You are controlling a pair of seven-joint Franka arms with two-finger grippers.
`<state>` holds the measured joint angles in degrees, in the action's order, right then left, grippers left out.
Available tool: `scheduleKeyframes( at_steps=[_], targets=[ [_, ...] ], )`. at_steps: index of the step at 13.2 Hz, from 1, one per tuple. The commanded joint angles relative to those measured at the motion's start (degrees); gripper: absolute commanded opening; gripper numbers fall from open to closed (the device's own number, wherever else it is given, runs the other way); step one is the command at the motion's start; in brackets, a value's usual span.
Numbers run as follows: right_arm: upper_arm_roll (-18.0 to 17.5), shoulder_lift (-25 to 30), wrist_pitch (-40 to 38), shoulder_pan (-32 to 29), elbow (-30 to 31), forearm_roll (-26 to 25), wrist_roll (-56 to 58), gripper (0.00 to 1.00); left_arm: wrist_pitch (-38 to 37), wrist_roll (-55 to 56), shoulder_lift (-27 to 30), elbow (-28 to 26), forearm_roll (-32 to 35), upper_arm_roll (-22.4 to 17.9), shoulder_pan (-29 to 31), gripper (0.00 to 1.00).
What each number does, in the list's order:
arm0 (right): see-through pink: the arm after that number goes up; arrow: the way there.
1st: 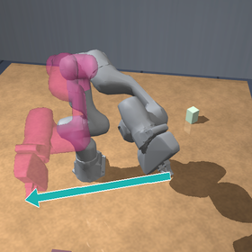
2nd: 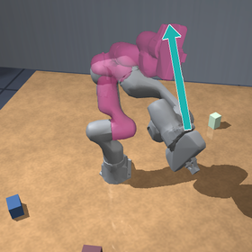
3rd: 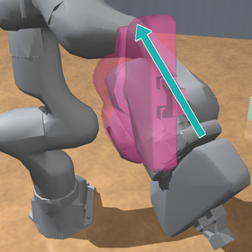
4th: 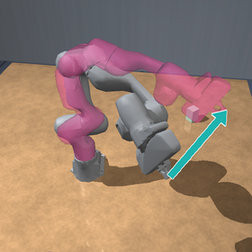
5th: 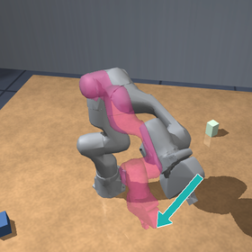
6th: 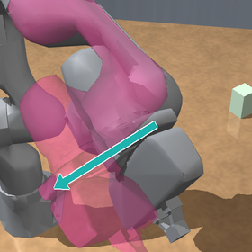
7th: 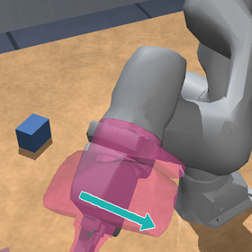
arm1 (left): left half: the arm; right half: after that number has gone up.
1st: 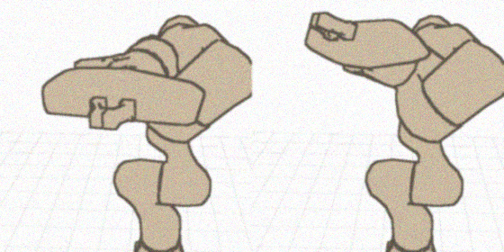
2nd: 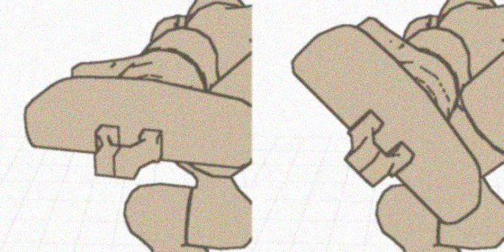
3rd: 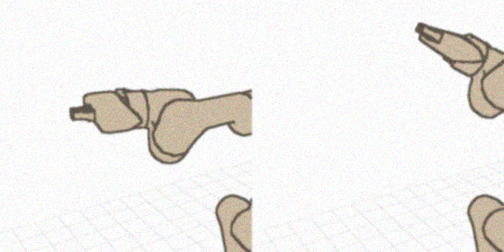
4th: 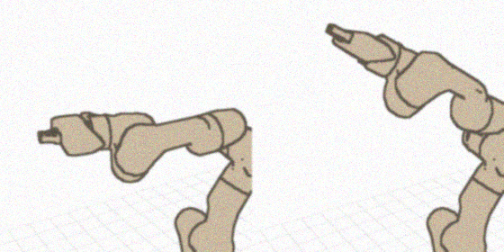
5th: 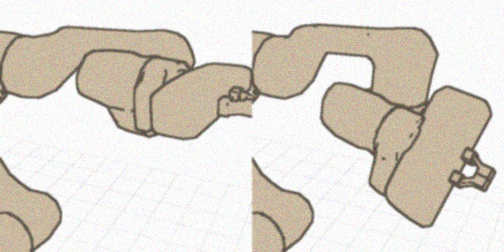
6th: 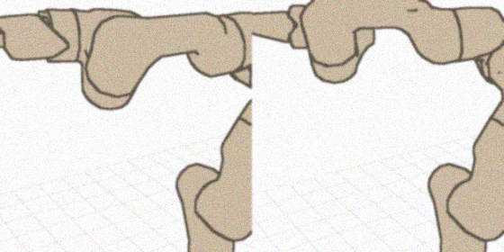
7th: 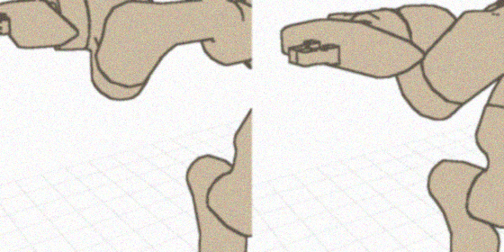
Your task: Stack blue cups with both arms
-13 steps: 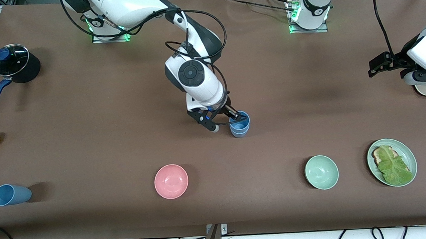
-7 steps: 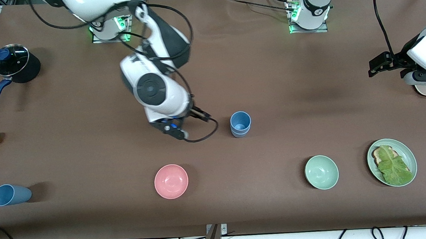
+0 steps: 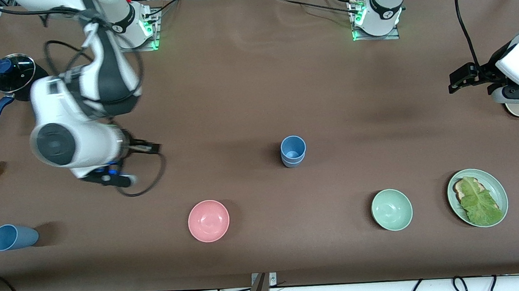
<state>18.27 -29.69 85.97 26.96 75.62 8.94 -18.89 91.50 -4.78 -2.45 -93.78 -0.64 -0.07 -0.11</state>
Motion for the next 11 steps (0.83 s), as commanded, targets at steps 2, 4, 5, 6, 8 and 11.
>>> scheduleKeyframes(
  at_steps=[2, 4, 5, 6, 8, 11],
  targets=[
    [8.07, 3.41, 0.35, 0.90, 4.09, -0.07, 13.85, 1.00, -1.15, -0.05, 0.34, 0.62, -0.68, -0.11, 0.02, 1.00],
    [9.15, 5.24, -0.10, 1.34, 4.53, -0.50, 13.45, 1.00, -1.41, -0.05, 0.34, 0.62, -0.68, -0.19, 0.02, 1.00],
    [6.80, 8.21, 0.08, -0.23, 5.40, -1.46, 12.40, 1.00, -1.50, -0.05, 0.34, 0.62, -0.76, -0.11, 0.02, 1.00],
    [0.69, 11.72, 1.38, -5.11, 7.94, -2.78, 12.39, 1.00, -1.50, -0.05, 0.34, 0.62, -0.76, -0.19, 0.02, 1.00],
    [-7.26, 18.75, 3.15, -9.46, 13.90, -9.27, 10.47, 1.00, -1.50, -0.05, 0.34, 0.62, -0.76, -0.11, 0.02, 1.00],
    [-17.01, 28.34, 6.39, -19.02, 23.75, -10.26, 8.34, 1.00, -1.50, -0.14, 0.34, 0.62, -0.76, -0.19, 0.02, 1.00]
  ],
)
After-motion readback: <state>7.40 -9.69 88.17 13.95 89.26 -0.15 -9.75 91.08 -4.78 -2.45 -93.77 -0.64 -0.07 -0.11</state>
